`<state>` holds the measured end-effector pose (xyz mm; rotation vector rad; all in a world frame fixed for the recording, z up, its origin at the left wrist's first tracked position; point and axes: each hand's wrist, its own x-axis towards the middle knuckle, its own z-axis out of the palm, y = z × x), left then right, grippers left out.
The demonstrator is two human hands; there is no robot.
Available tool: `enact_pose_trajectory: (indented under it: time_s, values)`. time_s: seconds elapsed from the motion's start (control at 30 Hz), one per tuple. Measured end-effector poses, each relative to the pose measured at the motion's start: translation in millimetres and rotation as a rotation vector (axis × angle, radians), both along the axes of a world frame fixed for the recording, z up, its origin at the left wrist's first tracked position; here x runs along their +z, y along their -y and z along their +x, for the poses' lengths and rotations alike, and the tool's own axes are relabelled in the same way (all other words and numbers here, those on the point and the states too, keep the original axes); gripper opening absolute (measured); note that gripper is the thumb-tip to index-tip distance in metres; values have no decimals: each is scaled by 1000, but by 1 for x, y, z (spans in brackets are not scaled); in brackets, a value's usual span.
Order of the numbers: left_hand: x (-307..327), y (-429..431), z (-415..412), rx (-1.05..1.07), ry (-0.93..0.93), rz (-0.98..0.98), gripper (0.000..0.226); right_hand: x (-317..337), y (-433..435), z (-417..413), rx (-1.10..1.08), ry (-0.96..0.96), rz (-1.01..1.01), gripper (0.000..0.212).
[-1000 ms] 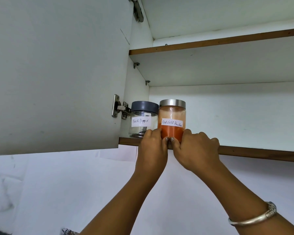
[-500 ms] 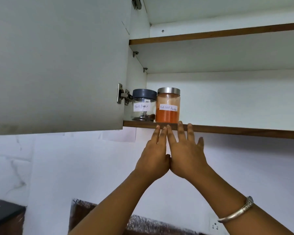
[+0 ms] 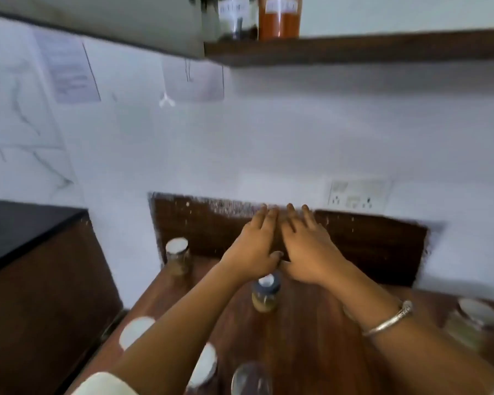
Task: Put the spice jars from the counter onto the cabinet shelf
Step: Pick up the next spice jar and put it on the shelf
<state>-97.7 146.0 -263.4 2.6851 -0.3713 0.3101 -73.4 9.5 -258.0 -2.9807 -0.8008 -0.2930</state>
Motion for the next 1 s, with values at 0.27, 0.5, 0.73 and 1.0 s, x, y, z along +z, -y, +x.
enact_pose_trajectory:
  time_s: [0.27, 0.5, 0.73, 1.0]
  values:
    - [-117, 7, -79, -29, -325, -66, 86, -139, 13, -74, 45, -433, -37, 113]
    - [-177, -7, -122, 73, -522, -50, 89, -197, -12, -111, 141, -590, -21, 113]
    - [-213, -7, -148, 214, -540, -290, 74, -236, -17, -126, -31, -591, 234, 104]
    - [-215, -18, -159, 222, -435, -562, 77, -237, -9, -129, -154, -488, 629, 80]
